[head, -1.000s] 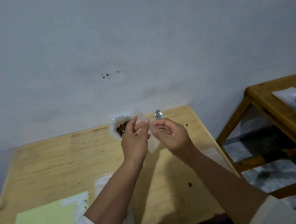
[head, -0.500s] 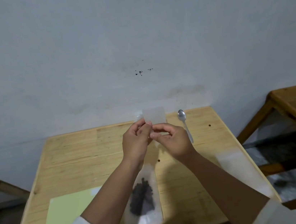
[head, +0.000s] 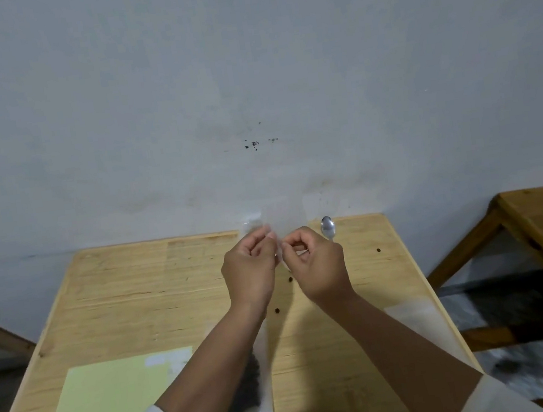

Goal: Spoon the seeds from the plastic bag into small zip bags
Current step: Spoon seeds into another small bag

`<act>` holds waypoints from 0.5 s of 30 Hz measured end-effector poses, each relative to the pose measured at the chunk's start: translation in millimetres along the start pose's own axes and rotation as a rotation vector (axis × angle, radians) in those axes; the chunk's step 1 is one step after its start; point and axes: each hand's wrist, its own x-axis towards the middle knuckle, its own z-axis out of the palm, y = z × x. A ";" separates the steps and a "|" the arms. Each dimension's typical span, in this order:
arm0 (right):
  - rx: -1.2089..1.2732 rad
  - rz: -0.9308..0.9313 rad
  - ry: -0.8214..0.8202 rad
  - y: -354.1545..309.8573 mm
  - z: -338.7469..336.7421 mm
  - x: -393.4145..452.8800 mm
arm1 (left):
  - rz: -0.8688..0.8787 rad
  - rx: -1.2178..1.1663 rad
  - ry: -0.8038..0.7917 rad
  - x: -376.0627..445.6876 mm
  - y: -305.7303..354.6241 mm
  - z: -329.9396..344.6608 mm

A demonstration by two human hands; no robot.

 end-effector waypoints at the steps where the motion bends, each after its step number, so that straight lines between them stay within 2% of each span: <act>1: -0.032 -0.019 0.009 1.5 -1.3 1.6 | 0.017 0.014 0.024 -1.3 -0.1 3.6; 6: -0.050 -0.152 -0.030 11.2 -11.6 8.5 | 0.070 0.078 0.044 -2.8 -2.0 16.0; 12: 0.077 0.023 -0.107 14.0 -24.4 20.6 | 0.083 0.174 0.033 0.0 -4.6 25.1; 15: 0.065 0.076 -0.099 15.1 -28.5 26.6 | 0.172 0.338 0.049 2.9 -4.3 27.3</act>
